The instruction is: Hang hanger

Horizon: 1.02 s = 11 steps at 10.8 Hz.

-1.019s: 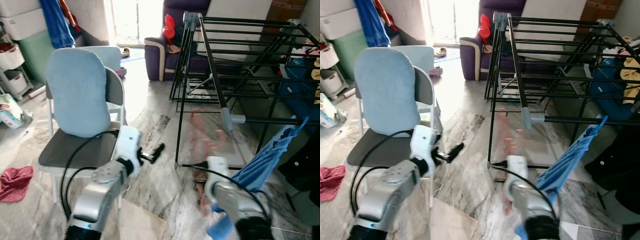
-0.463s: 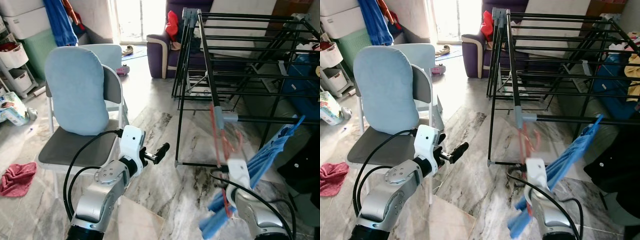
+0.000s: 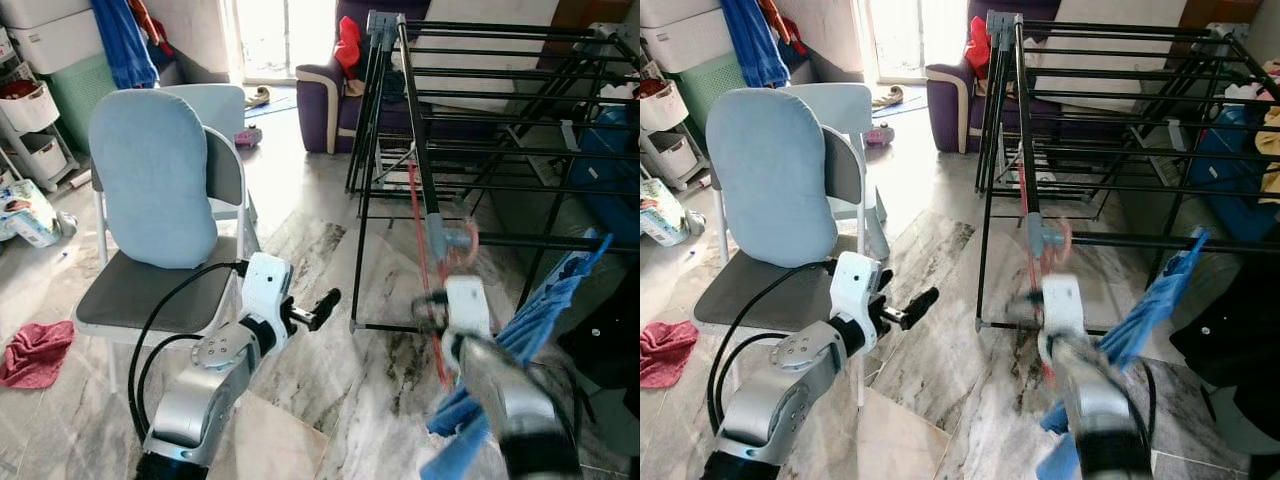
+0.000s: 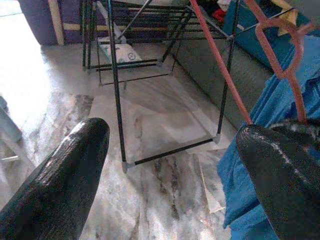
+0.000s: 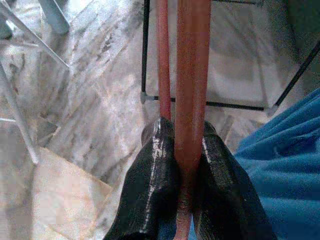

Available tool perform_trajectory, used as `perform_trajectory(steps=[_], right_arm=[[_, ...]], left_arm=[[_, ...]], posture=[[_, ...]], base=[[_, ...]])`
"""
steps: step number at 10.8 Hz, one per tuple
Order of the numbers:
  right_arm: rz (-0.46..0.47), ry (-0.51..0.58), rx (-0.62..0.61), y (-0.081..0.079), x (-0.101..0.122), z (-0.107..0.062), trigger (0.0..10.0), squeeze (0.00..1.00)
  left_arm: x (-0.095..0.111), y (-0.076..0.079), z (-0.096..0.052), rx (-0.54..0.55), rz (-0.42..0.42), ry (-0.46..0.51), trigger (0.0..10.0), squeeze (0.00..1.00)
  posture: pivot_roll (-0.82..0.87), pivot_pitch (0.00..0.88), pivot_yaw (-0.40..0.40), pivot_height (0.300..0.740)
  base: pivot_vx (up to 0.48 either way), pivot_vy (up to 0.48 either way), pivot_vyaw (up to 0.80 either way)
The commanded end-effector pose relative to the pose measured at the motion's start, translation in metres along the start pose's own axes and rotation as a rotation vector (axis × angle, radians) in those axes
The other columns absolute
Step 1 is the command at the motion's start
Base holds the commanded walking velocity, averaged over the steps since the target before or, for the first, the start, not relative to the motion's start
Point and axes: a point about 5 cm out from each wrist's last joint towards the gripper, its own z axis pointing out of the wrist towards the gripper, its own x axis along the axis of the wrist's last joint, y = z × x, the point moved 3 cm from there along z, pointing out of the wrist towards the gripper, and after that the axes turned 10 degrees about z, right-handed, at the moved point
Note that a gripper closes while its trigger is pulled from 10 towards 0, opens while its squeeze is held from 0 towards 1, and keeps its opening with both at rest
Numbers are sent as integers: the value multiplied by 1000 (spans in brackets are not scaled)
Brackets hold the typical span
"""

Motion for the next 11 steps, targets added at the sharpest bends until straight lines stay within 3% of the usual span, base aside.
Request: perform_trajectory(steps=[1, 2, 4, 7, 9, 11], right_arm=[[44, 23, -22, 5, 12, 1, 10000, 0], [181, -27, -41, 14, 23, 10, 10000, 0], [220, -86, -28, 18, 24, 18, 10000, 0], [265, -195, -26, 22, -4, 24, 10000, 0], [228, -216, -7, 22, -14, 25, 10000, 0], [171, -212, 87, 2, -6, 27, 10000, 0]], left_arm=[[1, -2, -1, 8, 12, -5, 10000, 0], [2, -2, 0, 6, 16, -7, 10000, 0], [0, -1, 1, 3, 23, -23, 10000, 0], [-1, 0, 1, 6, 25, -35, 10000, 0], [-2, -2, 0, 10, 27, -45, 10000, 0], [-3, -3, 1, 17, 28, -51, 10000, 0]], posture=[[-82, 0, -28, 740], [-83, 0, -25, 740], [-84, 0, -28, 740], [-80, 0, -27, 740], [-80, 0, -27, 740], [-76, 0, -30, 740]], base=[[0, 0, 0], [0, 0, 0], [0, 0, 0], [0, 0, 0], [0, 0, 0], [0, 0, 0]])
